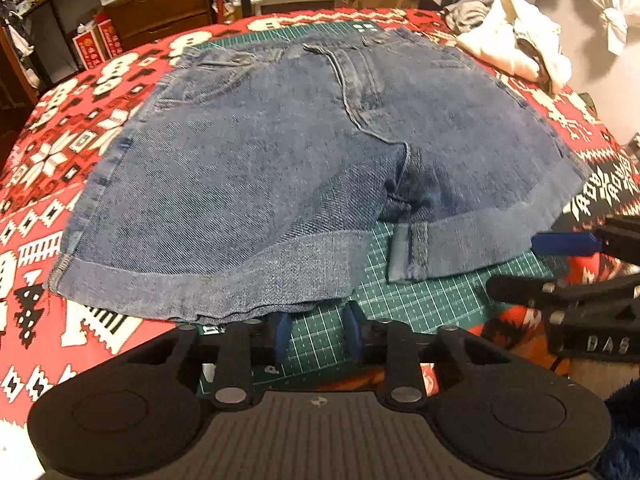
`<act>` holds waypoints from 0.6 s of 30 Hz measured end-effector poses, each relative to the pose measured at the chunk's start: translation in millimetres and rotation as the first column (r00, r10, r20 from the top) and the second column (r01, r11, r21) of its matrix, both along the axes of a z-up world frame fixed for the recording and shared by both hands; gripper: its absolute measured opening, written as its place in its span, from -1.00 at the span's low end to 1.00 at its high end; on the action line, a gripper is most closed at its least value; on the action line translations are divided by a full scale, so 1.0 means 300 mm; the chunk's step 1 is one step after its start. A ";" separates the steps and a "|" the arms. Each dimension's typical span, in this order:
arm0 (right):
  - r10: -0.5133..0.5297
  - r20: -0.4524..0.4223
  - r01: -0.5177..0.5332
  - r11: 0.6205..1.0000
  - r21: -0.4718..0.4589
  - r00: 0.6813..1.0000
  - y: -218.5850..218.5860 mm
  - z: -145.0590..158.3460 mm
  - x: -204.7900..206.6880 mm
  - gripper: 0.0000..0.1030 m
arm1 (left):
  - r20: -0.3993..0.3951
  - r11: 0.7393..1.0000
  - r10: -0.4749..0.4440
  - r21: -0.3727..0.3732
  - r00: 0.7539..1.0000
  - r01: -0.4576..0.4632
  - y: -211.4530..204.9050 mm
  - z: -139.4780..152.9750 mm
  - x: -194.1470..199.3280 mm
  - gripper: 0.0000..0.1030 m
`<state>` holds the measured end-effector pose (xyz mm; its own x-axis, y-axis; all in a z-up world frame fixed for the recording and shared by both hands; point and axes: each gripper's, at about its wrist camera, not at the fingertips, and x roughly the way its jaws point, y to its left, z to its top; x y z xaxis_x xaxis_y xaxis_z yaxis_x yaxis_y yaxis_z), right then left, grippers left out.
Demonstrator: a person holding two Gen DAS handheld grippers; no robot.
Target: Fold clothes
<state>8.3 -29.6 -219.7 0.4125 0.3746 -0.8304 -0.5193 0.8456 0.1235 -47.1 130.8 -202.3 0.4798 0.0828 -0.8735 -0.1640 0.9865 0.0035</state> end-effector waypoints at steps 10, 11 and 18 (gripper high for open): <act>0.011 0.085 -0.007 0.999 -0.052 0.996 0.046 0.005 -0.010 0.40 | 0.066 0.995 0.094 -0.028 0.993 -0.092 0.082 0.047 0.016 -0.48; 0.012 0.094 -0.007 0.998 -0.057 0.996 0.050 0.005 -0.011 0.40 | 0.068 0.995 0.097 -0.026 0.993 -0.095 0.083 0.048 0.021 -0.48; 0.015 0.101 -0.012 1.000 -0.024 0.995 0.041 0.001 0.005 0.41 | 0.063 0.990 0.134 -0.041 0.989 -0.131 0.115 0.042 0.059 -0.48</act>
